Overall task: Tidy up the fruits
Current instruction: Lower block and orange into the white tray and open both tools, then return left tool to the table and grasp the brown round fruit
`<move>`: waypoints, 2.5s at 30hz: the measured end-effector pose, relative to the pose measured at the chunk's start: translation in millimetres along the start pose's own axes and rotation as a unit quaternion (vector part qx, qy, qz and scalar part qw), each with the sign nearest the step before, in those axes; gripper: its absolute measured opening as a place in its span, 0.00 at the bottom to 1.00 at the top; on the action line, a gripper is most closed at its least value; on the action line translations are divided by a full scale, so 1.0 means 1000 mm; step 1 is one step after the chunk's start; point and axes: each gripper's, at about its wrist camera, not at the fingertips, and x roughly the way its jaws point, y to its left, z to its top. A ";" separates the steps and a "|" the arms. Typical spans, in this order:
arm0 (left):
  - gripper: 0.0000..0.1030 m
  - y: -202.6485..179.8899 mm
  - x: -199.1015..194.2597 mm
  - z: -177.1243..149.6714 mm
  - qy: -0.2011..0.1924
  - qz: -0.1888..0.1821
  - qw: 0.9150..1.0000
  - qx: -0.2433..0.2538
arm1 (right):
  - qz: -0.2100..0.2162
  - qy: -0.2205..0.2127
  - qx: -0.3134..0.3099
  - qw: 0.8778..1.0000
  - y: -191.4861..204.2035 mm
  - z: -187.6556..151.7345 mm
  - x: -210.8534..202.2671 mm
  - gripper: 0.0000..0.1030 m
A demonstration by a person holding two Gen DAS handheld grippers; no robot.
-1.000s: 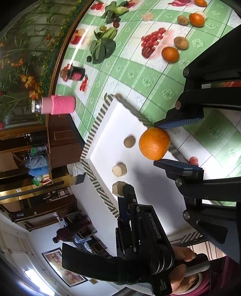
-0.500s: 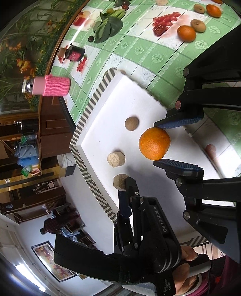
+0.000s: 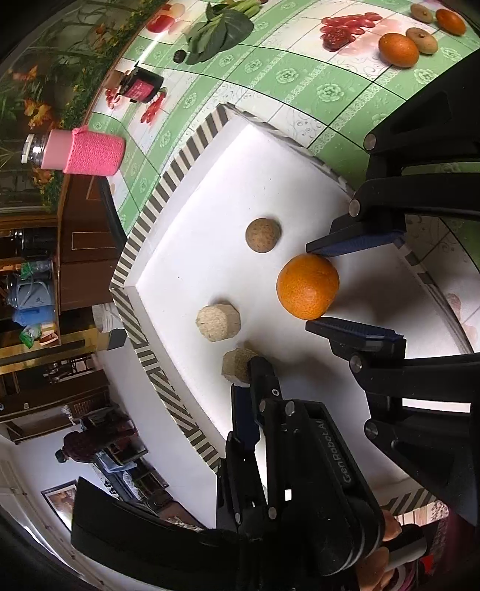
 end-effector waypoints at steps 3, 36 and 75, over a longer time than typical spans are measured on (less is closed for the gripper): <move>0.20 0.001 0.000 0.001 0.001 -0.001 1.000 -0.002 | 0.004 -0.005 0.002 1.000 -0.001 -0.001 -0.001 0.38; 0.59 -0.101 -0.042 -0.006 -0.051 -0.055 0.996 0.044 | -0.086 -0.101 0.154 0.979 -0.098 -0.114 -0.136 0.72; 0.29 -0.258 0.014 0.024 0.000 -0.137 0.960 0.245 | -0.087 -0.061 0.156 0.982 -0.179 -0.142 -0.132 0.57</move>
